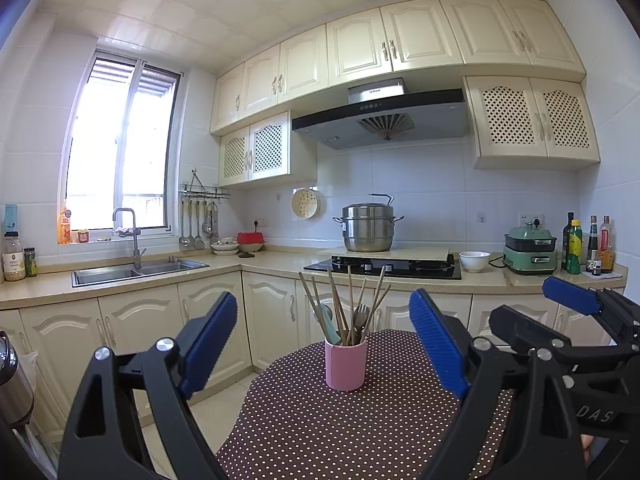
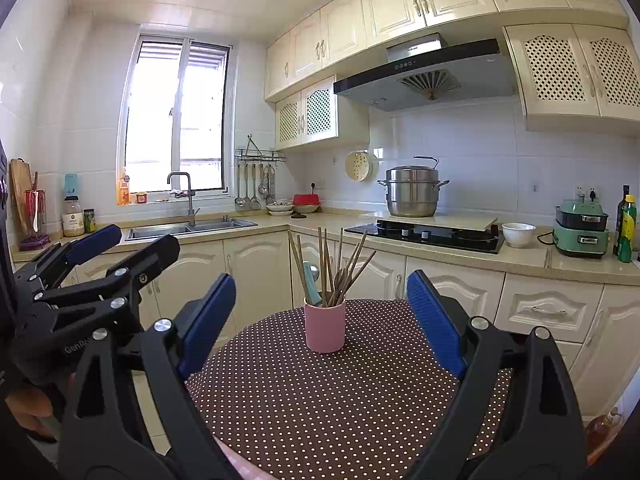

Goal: Organize utensils

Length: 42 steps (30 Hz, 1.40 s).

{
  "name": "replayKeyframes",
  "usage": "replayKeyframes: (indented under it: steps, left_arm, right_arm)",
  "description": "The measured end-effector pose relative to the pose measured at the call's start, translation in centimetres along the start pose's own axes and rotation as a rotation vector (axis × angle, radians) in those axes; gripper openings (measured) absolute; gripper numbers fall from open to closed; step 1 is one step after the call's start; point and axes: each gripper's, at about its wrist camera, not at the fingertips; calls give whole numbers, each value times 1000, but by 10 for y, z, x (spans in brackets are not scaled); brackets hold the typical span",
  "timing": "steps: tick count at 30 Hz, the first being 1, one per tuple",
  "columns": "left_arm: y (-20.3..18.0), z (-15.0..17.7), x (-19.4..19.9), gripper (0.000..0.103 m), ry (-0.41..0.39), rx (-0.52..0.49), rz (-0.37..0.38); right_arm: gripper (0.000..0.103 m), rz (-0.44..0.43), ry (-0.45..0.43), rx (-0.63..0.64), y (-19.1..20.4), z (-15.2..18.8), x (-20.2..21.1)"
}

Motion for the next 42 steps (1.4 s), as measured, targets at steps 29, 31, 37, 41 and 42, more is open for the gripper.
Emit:
replayKeyframes:
  steps: [29,31,37,41,42]
  left_arm:
    - [1,1,2,86,-1,0,-8]
    - [1,2,2,86,-1,0,-10]
    - [2,2,3,86,-2,-1,-13]
    - [3,3,3,86,-2,-2,-16]
    - [4,3,3,86,-2,-2,-16]
  right_arm:
    - [87,-2,6,-2,-1,2,0]
    - [87,-2,6,-2,-1,2,0]
    - [87,-3,7,-3,-1,2,0]
    - [87,-3,9,-5,-2,4,0]
    - [87,-2,9,-5,-2,5,1]
Point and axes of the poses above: each gripper's, at about its wrist camera, not at the fingertips, and x roughly against the way its jaws point, y to its left, z to its underside, and after that the axes turned 9 degrees about x, right-handed
